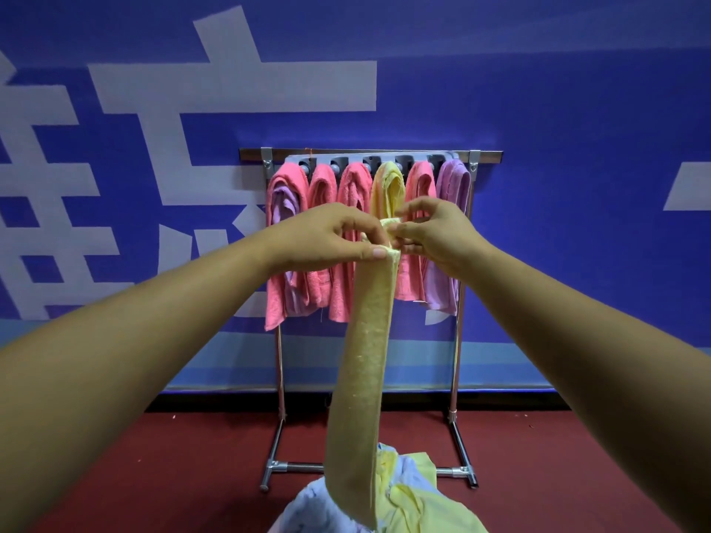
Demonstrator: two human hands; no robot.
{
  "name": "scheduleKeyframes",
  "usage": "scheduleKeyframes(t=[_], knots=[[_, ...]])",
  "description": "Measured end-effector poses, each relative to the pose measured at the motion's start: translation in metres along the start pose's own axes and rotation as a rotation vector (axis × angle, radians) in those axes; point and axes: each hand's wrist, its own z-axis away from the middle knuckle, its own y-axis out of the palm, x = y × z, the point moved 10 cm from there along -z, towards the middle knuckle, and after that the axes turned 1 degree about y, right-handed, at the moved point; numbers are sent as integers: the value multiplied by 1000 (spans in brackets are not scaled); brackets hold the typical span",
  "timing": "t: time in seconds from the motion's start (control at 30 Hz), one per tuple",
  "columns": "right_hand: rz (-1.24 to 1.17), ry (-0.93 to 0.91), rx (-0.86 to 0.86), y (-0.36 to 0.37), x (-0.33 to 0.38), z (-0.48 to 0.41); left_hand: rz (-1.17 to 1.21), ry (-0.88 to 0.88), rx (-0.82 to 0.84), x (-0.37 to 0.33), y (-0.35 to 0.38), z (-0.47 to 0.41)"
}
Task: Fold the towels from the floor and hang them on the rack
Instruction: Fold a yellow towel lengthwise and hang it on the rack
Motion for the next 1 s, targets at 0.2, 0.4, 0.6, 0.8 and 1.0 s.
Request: scheduleKeyframes(t=[0.2, 0.4, 0.6, 0.8, 1.0], knots=[[-3, -68, 120, 24, 17, 10, -97, -119, -279, 19, -25, -3], [-126, -42, 319, 45, 27, 23, -16, -151, -344, 29, -34, 1], [37, -110, 285, 46, 25, 25, 52, -166, -308, 30, -29, 3], [184, -195, 230, 38, 29, 29, 32, -300, 27, 53, -10, 14], [294, -163, 129, 25, 14, 31, -390, -201, -161, 50, -31, 15]])
